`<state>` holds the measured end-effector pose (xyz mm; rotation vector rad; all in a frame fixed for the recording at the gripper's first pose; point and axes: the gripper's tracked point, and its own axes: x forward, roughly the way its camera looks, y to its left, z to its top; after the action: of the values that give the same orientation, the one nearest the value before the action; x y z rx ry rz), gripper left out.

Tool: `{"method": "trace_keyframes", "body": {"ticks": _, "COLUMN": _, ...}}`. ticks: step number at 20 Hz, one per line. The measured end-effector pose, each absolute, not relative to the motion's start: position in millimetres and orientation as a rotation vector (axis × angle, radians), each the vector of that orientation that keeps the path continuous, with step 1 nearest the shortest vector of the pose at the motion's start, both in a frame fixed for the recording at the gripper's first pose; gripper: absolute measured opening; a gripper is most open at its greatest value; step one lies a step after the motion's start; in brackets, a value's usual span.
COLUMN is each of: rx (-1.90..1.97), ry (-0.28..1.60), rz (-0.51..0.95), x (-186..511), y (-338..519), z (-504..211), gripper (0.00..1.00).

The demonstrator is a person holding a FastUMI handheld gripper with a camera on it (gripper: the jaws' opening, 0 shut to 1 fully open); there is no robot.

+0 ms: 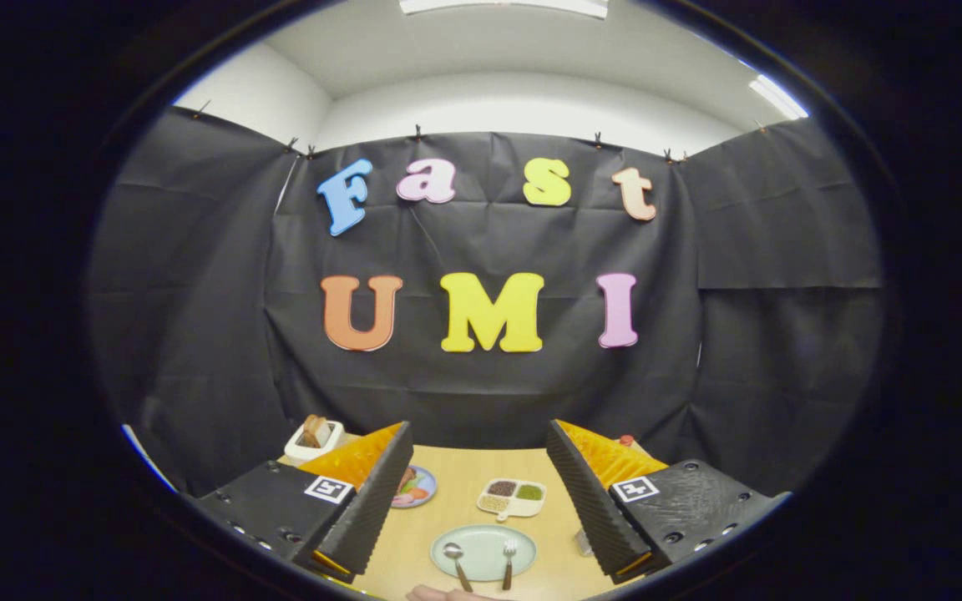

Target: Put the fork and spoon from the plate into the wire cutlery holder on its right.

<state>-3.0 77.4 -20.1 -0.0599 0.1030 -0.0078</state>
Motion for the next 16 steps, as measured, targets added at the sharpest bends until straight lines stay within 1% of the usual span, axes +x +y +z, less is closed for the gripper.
{"method": "trace_keyframes", "body": {"ticks": 4, "rx": -0.075, "ry": 0.189, "rz": -0.011, "x": 3.5, "y": 70.3, "z": -59.1, "gripper": 0.96}}
{"method": "trace_keyframes", "body": {"ticks": 10, "rx": -0.12, "ry": 0.341, "rz": 0.017, "x": 4.9, "y": 63.6, "z": -141.0, "gripper": 0.97}}
{"method": "trace_keyframes", "body": {"ticks": 16, "rx": -0.178, "ry": 0.573, "rz": 0.038, "x": -7.4, "y": 41.4, "z": -238.1, "gripper": 0.96}}
